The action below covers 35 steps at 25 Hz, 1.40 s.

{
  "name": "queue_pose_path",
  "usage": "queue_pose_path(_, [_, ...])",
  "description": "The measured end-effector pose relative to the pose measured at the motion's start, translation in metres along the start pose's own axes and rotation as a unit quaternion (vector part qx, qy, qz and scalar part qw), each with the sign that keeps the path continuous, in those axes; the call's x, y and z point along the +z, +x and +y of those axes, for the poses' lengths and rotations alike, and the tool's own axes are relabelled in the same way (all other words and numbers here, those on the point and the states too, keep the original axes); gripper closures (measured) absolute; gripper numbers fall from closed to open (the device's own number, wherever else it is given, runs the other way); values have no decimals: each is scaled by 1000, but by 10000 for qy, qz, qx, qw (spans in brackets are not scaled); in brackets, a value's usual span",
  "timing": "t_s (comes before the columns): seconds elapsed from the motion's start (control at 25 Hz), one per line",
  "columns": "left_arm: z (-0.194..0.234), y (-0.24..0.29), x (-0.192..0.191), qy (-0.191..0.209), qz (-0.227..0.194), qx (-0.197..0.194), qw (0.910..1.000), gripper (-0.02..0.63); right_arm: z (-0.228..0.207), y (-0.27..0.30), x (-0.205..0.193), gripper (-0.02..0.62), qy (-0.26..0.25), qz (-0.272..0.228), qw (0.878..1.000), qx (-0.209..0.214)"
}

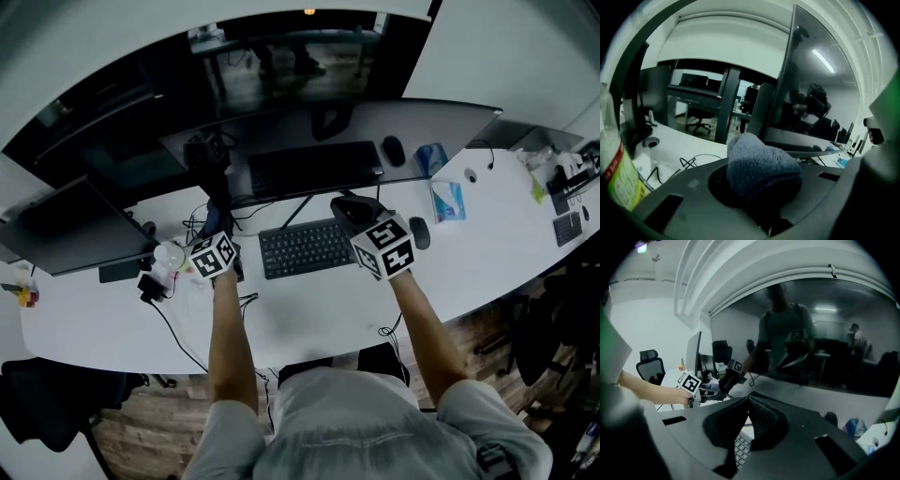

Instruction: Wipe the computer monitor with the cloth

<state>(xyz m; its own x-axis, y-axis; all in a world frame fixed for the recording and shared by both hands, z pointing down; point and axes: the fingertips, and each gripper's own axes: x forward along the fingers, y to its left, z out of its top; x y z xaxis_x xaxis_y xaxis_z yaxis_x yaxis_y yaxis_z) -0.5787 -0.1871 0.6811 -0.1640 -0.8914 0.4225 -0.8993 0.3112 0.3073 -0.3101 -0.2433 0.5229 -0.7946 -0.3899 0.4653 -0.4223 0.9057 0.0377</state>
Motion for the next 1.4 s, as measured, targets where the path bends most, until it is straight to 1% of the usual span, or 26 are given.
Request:
queue_pose_path(0.08, [-1,4,-7,-496,-56,-201,9985,551,-3,-4,-3,591,45,-5,10000,-67])
queue_pose_path(0.12, [-2,6,-10,-792,-124,-313,9963,551,-4,-6,-5,591,53,-7,9999,-91])
queue_pose_path(0.24, [-8,9,-14,-1674,-359,-630,9832,551,-10,-13,-12,591,89,4,9998,-152])
queue_pose_path(0.32, [-17,12,-15,-2030,-473,-865,9742,551,-15,-18,-19,591,128,35,9997,-195])
queue_pose_path(0.4, [-31,14,-17,-2202,-524,-1090,9679,551,-20,-23,-25,591,148,71,9996,-234])
queue_pose_path(0.56, [-60,19,-20,-2395,-451,-1495,9583,551,-32,-34,-32,591,236,50,9993,-302])
queue_pose_path(0.64, [-75,21,-21,-2403,-373,-1688,9552,551,-38,-40,-36,591,276,34,9991,-333])
queue_pose_path(0.8, [-112,29,-30,-2229,-149,-1919,9556,550,-55,-55,-46,591,337,14,9985,-420])
queue_pose_path(0.88, [-128,35,-33,-2201,-131,-1956,9556,551,-66,-63,-49,591,374,-38,9981,-483])
queue_pose_path(1.0, [-155,44,-38,-2207,-107,-2076,9529,551,-87,-77,-54,591,422,-84,9973,-599])
queue_pose_path(1.08, [-180,49,-43,-2154,-5,-2228,9508,551,-103,-89,-59,591,491,-105,9965,-674])
queue_pose_path(1.16, [-210,55,-49,-1993,144,-2410,9497,551,-119,-100,-65,591,566,-133,9955,-747])
queue_pose_path(1.24, [-243,63,-55,-1843,274,-2623,9468,551,-135,-110,-71,591,635,-161,9944,-828])
queue_pose_path(1.32, [-276,71,-61,-1777,379,-2840,9414,551,-152,-119,-78,591,726,-178,9930,-915])
queue_pose_path(1.4, [-316,76,-65,-1708,442,-3177,9316,551,-170,-129,-88,591,828,-178,9914,-994])
